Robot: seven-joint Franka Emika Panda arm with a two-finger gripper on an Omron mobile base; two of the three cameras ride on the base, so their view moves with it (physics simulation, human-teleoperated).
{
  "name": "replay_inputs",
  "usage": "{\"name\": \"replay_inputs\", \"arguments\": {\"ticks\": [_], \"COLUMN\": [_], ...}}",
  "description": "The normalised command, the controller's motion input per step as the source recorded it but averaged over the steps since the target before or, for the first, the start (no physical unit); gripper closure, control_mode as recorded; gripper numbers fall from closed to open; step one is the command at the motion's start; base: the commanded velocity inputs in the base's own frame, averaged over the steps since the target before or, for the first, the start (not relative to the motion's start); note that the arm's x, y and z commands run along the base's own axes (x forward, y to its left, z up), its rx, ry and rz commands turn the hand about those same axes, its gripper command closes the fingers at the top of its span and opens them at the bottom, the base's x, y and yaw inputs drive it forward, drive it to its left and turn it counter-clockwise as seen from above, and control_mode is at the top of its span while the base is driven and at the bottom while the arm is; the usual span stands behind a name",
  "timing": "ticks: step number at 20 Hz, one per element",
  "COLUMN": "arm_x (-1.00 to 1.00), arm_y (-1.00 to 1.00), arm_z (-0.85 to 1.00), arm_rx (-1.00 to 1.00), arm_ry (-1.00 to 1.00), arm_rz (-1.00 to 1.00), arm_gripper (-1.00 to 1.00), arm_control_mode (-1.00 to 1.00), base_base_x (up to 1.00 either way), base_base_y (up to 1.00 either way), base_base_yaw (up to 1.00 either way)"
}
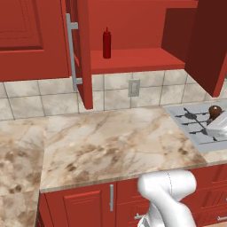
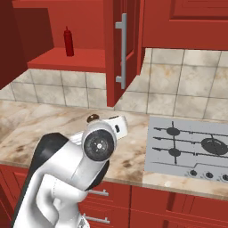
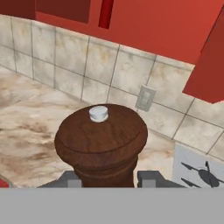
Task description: Take 2 condiments from the cabinet and move them on the counter near the stove.Make sure the condiments are lined up with each other, next to each other.
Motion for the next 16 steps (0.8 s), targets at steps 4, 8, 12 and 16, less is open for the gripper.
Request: {"name": "replay_inputs", "arguments": {"ticks": [4,8,12,16], "arm_x": [0.04,0.29,0.37,0.41], "arm_y": [-0.49,-0.35,-0.27,-0.1], "arm_z": [-0.35,-0.28,-0.11,-0.21], "arm_rx": [0.01,0.0,0.01,0.08], "arm_ry": [0.0,0.01,0.13,0.11], "arm_rz": [0.16,0.26,0.3,0.27], "arm_gripper": [1.0,1.0,1.0,1.0], "arm_control_mode": [-1.0,-1.0,-1.0,-1.0], "base_base_x": [0.0,0.0,0.0,0.0], "base_base_y": [0.0,0.0,0.0,0.0], "base_base_yaw": [0.0,0.0,0.0,0.0]}}
